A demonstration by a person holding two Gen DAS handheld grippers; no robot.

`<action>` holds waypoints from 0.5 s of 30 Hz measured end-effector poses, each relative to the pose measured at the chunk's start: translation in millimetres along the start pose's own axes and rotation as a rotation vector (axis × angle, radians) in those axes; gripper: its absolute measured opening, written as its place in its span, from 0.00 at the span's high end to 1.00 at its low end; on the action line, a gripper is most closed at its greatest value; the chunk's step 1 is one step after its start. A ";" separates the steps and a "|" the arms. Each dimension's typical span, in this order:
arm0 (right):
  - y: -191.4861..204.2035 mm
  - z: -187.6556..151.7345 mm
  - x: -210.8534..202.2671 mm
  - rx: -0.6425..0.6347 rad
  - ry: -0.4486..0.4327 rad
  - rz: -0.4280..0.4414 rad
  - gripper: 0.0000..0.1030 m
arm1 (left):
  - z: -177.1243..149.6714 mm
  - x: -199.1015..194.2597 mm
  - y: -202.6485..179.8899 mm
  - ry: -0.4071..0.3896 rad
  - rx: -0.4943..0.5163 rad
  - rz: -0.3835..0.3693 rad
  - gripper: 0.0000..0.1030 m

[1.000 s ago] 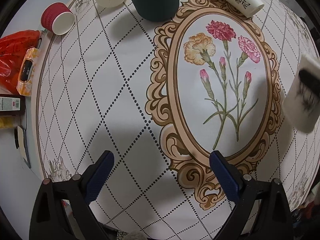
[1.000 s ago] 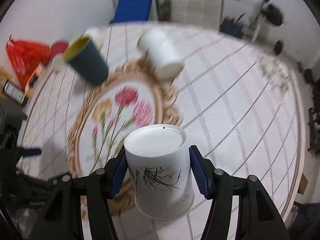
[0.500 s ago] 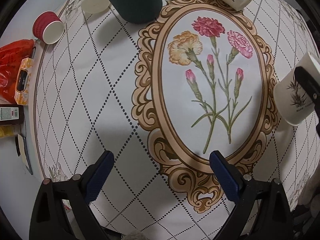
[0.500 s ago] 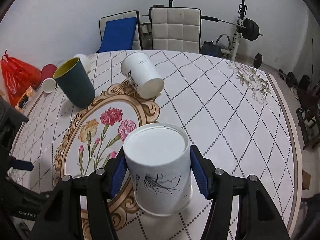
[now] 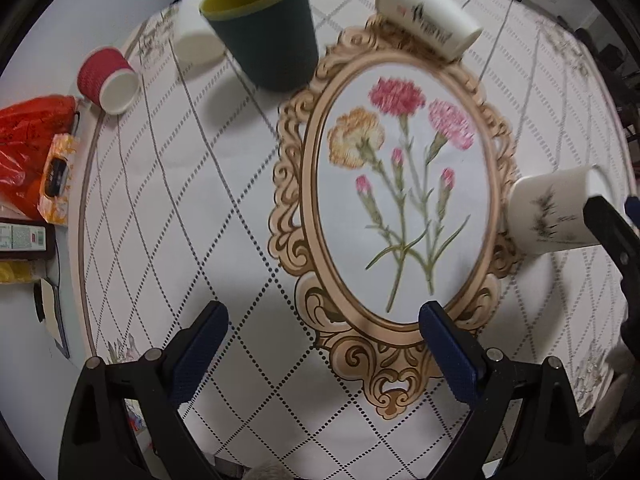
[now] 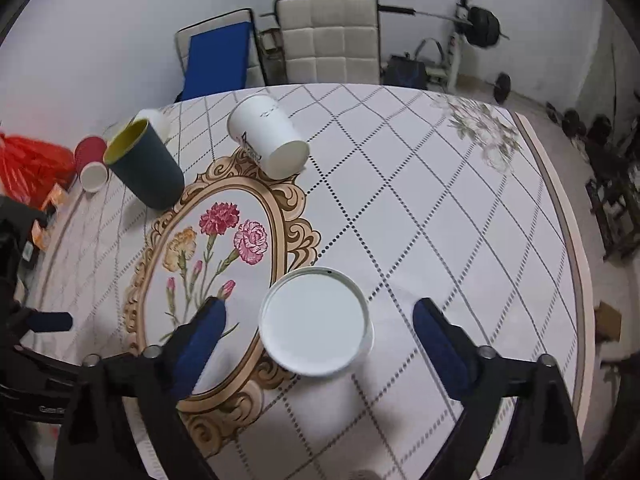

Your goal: Flip cup upside down

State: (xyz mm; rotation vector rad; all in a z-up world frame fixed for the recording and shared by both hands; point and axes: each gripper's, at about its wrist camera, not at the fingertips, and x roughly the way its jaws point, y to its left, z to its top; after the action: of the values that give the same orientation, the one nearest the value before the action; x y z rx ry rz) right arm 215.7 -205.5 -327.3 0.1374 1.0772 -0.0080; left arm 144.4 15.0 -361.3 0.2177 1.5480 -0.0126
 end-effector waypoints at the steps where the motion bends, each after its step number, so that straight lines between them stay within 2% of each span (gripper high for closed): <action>1: -1.4 1.1 -9.7 0.013 0.005 -0.018 0.06 | -0.3 -9.4 -1.3 -0.020 0.010 -0.004 0.05; 8: -14.6 -2.8 -83.6 0.125 0.049 -0.177 0.04 | -10.9 -78.5 -16.7 -0.170 0.072 -0.052 0.05; 15: -27.1 -13.9 -166.4 0.226 0.053 -0.235 0.04 | -35.8 -156.1 -27.9 -0.307 0.119 -0.093 0.05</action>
State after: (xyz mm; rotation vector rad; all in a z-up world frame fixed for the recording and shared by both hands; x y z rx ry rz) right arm 122.5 -240.8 -190.7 0.2146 1.1385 -0.3399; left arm 100.8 -27.1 -210.5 0.2258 1.2511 -0.2031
